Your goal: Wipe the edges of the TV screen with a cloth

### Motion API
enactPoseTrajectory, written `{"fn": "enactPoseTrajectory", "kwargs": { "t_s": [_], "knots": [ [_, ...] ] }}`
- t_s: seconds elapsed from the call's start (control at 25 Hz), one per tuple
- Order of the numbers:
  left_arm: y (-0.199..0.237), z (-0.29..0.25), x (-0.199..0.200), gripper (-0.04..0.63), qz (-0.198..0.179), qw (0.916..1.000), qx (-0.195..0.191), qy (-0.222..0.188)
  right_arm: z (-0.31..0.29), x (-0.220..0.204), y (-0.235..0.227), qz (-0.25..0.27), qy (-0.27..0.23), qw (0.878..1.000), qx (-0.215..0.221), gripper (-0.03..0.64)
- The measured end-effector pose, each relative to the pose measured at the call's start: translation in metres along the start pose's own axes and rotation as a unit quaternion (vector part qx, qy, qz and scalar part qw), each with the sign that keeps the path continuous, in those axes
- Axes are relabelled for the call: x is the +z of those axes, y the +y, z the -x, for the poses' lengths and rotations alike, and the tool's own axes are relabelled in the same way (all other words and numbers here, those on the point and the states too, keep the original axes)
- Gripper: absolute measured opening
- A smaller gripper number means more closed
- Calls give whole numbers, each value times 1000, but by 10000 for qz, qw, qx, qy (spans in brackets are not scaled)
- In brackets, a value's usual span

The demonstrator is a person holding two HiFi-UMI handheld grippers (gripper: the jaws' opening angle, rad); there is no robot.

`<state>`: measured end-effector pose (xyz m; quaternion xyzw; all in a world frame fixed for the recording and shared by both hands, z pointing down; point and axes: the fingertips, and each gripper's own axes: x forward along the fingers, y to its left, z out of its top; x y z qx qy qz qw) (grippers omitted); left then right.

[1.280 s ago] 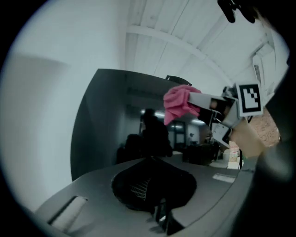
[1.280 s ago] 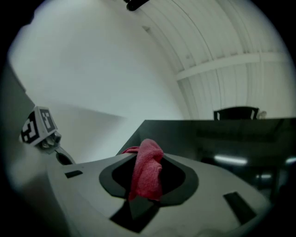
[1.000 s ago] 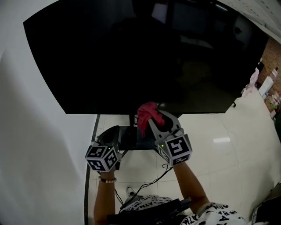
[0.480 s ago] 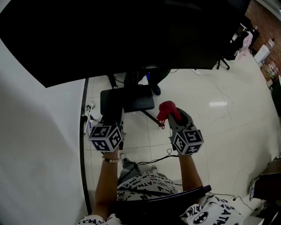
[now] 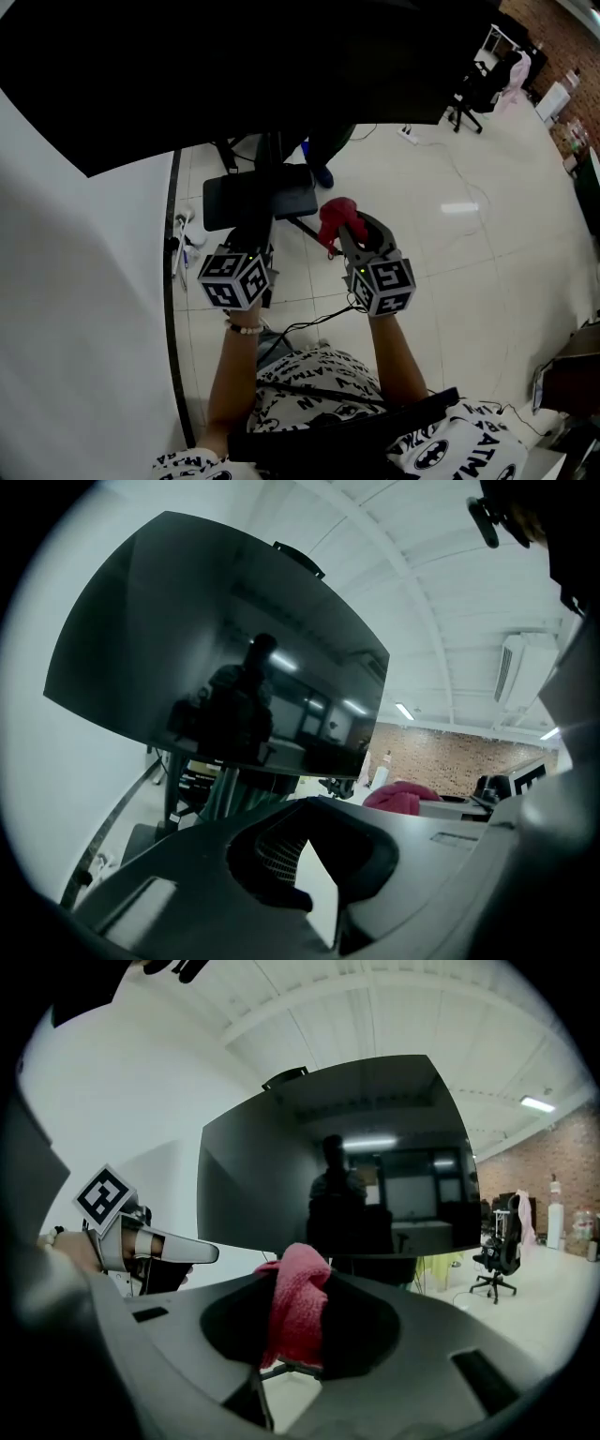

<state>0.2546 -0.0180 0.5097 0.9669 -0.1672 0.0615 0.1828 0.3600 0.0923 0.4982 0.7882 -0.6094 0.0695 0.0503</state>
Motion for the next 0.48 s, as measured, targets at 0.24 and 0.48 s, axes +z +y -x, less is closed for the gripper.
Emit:
{"fn": "enactPoseTrajectory", "kwargs": {
  "t_s": [0.24,0.48],
  "knots": [
    [-4,-4,1,-11,146,9999,-79,7,-1,5,0,-59,-62,9999,54,126],
    [-2,-7,5,-11,261,9995,-71,131,-2,15,0,-60,-138,9999,57,125]
  ]
}}
